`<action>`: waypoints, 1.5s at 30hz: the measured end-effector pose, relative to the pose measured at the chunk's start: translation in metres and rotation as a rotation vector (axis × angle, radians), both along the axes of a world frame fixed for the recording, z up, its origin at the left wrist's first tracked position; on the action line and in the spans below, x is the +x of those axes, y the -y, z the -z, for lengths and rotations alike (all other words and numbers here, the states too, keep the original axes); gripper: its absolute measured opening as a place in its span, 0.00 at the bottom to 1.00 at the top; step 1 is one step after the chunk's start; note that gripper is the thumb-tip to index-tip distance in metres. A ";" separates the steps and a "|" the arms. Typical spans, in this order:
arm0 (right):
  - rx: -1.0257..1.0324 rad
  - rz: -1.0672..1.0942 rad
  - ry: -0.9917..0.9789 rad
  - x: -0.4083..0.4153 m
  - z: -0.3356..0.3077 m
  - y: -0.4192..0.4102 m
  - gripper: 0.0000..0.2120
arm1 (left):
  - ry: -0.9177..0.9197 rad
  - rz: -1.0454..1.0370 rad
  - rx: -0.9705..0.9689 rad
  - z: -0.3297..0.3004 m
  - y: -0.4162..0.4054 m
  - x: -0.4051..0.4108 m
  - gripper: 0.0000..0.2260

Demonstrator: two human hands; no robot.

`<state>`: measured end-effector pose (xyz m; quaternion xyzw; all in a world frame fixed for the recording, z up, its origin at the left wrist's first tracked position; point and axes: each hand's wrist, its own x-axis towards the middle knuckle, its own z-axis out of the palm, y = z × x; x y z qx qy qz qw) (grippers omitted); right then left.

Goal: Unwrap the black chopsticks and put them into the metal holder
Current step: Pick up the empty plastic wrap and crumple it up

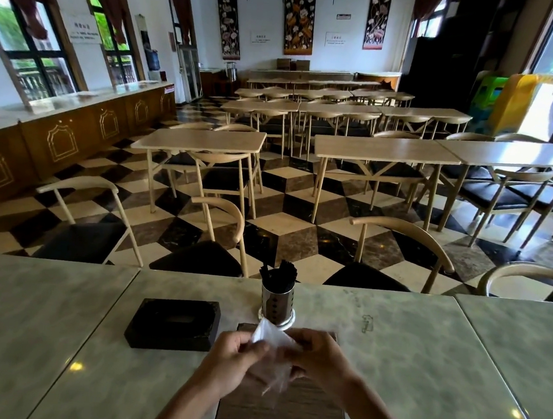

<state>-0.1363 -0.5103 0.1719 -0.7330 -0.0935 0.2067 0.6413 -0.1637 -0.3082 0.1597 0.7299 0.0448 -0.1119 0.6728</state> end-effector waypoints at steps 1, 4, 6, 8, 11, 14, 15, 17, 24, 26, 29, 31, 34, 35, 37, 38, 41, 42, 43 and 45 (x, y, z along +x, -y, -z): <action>0.068 0.015 -0.067 -0.002 0.000 -0.004 0.13 | 0.018 -0.061 -0.032 0.000 0.002 0.001 0.15; 0.112 0.022 -0.142 -0.007 0.000 -0.012 0.08 | 0.100 -0.184 -0.027 0.002 0.009 0.007 0.16; 0.135 0.034 -0.146 -0.008 -0.001 -0.015 0.06 | 0.136 -0.208 0.019 0.005 0.011 0.009 0.19; 0.204 0.096 -0.153 -0.004 -0.003 -0.013 0.03 | 0.126 -0.192 0.037 0.004 0.012 0.012 0.20; 0.213 0.128 -0.122 0.001 -0.009 -0.006 0.04 | 0.027 -0.144 -0.141 0.001 0.010 0.015 0.12; 0.224 0.114 -0.105 0.005 -0.016 0.000 0.06 | -0.032 -0.056 -0.251 -0.005 0.007 0.015 0.09; 0.247 0.118 -0.121 0.006 -0.018 0.000 0.09 | -0.043 -0.036 -0.275 -0.007 0.007 0.015 0.08; 0.329 0.140 -0.176 0.008 -0.018 0.000 0.13 | -0.051 -0.024 -0.330 -0.010 0.009 0.017 0.10; 0.547 0.195 -0.261 0.007 -0.022 -0.009 0.08 | -0.031 0.027 -0.546 -0.021 0.020 0.021 0.14; 0.559 0.204 -0.262 0.008 -0.023 -0.011 0.07 | -0.012 0.065 -0.579 -0.022 0.021 0.022 0.15; 0.574 0.219 -0.290 0.010 -0.021 -0.014 0.11 | -0.061 0.040 -0.674 -0.020 0.017 0.022 0.19; 0.574 0.204 -0.297 0.010 -0.021 -0.016 0.09 | -0.108 0.000 -0.723 -0.019 0.013 0.019 0.22; 0.550 0.157 -0.304 0.005 -0.021 -0.022 0.09 | -0.124 -0.093 -0.608 -0.016 0.007 0.019 0.19; 0.526 0.149 -0.327 0.004 -0.020 -0.025 0.12 | -0.106 -0.108 -0.533 -0.016 0.005 0.018 0.14; 0.458 0.136 -0.381 0.003 -0.019 -0.029 0.16 | -0.069 -0.119 -0.420 -0.012 -0.001 0.015 0.07; 0.424 0.131 -0.379 0.002 -0.019 -0.030 0.17 | -0.066 -0.138 -0.394 -0.011 -0.003 0.015 0.10; 0.292 0.091 -0.230 -0.002 -0.024 -0.037 0.12 | -0.049 -0.231 -0.336 -0.008 -0.012 0.012 0.28; 0.266 0.081 -0.175 -0.005 -0.026 -0.041 0.10 | -0.037 -0.270 -0.289 -0.008 -0.015 0.010 0.31; 0.260 0.085 -0.148 -0.007 -0.026 -0.046 0.11 | -0.026 -0.307 -0.246 -0.008 -0.018 0.007 0.34; 0.258 0.101 -0.134 -0.008 -0.024 -0.055 0.18 | -0.002 -0.367 -0.184 -0.010 -0.024 0.000 0.31</action>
